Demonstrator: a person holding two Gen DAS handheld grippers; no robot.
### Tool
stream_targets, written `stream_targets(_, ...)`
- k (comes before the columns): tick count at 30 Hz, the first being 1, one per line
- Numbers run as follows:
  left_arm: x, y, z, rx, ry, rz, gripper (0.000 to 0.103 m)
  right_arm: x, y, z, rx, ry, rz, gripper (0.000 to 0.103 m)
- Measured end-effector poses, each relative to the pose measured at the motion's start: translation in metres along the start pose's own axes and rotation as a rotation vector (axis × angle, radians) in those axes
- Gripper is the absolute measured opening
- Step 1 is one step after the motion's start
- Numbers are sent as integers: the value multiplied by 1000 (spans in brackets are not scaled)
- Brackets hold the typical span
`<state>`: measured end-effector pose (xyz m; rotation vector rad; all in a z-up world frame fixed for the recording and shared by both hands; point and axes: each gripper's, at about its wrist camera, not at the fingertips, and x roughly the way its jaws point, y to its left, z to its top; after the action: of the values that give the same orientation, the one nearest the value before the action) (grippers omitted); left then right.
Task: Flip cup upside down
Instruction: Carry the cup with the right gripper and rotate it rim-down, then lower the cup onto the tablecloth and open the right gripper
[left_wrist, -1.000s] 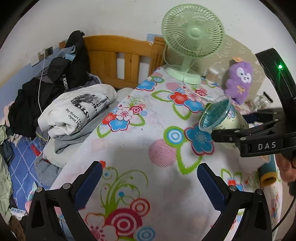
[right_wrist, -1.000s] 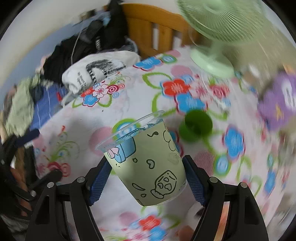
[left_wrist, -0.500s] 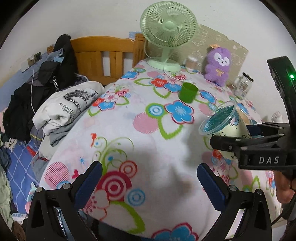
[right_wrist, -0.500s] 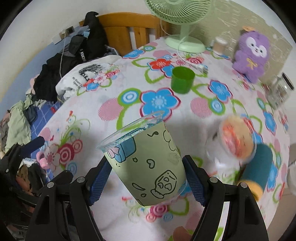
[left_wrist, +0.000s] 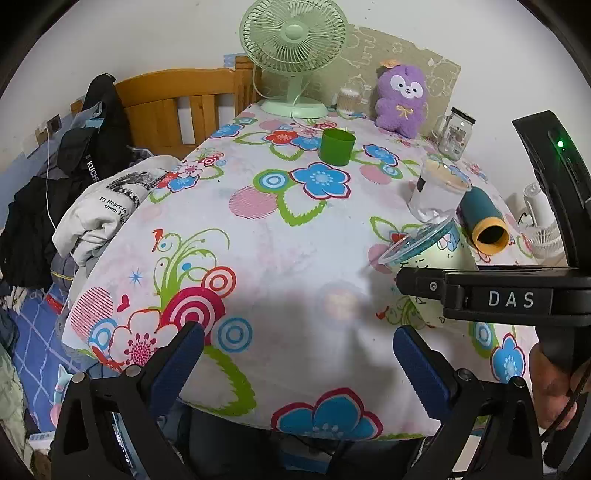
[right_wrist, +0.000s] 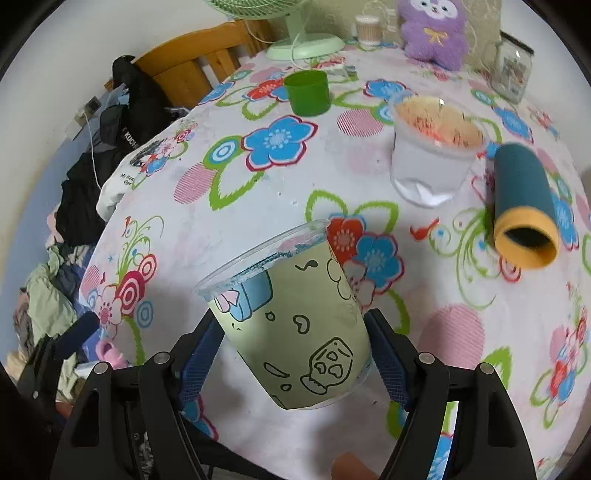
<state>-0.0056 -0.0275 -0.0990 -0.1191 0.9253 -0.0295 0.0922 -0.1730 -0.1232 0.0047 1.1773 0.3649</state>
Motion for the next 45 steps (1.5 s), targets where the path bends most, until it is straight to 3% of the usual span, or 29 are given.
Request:
stream_targets(14,3,-1,-2,1,13,8,103,14,16,-1,-80,7,-97,80)
stream_targets(25,1,0,1,-3,4,11,103,-5,13,1,-78,-11,-49,81)
stream_targets(36,6,-18,7,4,31,-10,103,-52,-20,-14,-75,-129,-76,81)
stream_targets(45,20,-61,21,24,51,-38,103,-79,-77,-32,-14,-209,-90,81)
